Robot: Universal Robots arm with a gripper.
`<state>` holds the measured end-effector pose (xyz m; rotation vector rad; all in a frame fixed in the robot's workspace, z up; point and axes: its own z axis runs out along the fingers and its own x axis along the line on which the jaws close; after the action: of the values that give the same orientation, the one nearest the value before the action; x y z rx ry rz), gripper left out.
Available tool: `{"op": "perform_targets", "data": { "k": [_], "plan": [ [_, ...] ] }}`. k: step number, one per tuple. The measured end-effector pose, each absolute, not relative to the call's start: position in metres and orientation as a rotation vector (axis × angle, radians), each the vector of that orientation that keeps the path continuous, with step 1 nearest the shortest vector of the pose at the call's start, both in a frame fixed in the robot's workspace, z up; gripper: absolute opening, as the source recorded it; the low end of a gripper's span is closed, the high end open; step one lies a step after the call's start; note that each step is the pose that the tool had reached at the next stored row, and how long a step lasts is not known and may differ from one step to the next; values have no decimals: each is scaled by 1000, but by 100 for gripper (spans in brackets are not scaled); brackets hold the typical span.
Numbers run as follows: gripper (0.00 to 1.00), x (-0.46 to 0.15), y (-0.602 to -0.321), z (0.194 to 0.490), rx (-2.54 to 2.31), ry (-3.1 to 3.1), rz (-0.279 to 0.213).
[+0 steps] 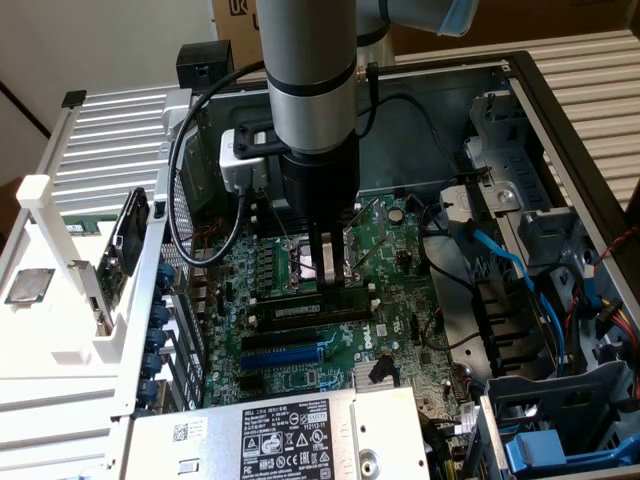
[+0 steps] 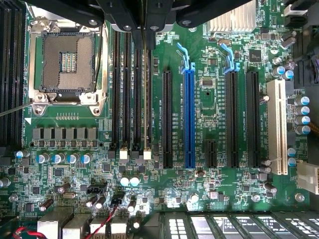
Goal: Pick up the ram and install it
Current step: 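Insert the ram into the slot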
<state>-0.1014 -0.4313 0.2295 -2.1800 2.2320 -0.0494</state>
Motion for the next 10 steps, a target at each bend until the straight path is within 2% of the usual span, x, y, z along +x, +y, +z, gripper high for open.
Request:
{"op": "perform_targets", "data": {
  "k": [3, 4, 10],
  "plan": [
    [14, -101, -431, 230, -2180, 2232, -49],
    [21, -101, -431, 230, -2180, 2232, -49],
    [21, -101, -431, 230, -2180, 2232, -49]
  ]
}}
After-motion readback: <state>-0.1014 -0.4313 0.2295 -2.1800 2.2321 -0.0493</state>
